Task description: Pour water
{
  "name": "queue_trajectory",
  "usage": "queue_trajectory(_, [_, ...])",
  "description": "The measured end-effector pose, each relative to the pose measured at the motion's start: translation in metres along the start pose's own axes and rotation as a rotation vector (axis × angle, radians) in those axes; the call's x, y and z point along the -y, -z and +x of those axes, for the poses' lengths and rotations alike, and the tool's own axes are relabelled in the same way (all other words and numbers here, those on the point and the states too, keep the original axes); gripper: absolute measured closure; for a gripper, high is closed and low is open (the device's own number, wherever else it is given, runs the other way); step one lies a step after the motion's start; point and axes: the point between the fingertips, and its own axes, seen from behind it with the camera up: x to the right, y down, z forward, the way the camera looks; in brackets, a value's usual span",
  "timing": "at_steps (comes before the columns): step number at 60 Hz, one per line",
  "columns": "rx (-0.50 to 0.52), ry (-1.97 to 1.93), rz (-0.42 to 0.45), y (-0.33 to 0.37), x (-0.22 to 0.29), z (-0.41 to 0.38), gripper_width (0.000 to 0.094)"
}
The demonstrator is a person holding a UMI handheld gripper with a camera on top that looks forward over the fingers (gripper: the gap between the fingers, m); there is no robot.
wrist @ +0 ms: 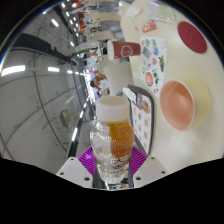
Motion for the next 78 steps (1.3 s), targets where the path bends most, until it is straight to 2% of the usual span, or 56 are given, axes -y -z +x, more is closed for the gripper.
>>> queue_trajectory(7, [-0.068,0.364,0.001,0.014,0.019,-0.035,0.0546])
queue_trajectory(14, [-0.12,0.754,0.066,0.042,0.055,-0.08,0.0543])
queue_trajectory(20, [-0.208,1.057,0.136,0.059,0.094,-0.099,0.0544])
queue_trajectory(30, [-0.387,1.459,0.214,0.091,0.17,-0.071,0.0544])
queue_trajectory(37, [-0.493,1.59,0.194,0.113,0.215,-0.034,0.0546])
queue_trajectory(38, [-0.509,1.603,0.189,0.111,0.205,-0.023,0.0545])
queue_trajectory(44, [-0.56,1.626,0.141,0.126,0.24,0.007,0.0545])
queue_trajectory(49, [-0.596,1.639,0.113,0.131,0.25,0.035,0.0544])
queue_trajectory(63, [-0.626,1.618,0.034,0.136,0.258,0.086,0.0526])
queue_trajectory(68, [-0.611,1.659,0.046,0.136,0.255,0.086,0.0525])
queue_trajectory(73, [-0.606,1.658,0.062,0.141,0.252,0.086,0.049])
queue_trajectory(78, [-0.61,1.652,0.05,0.136,0.255,0.088,0.0407])
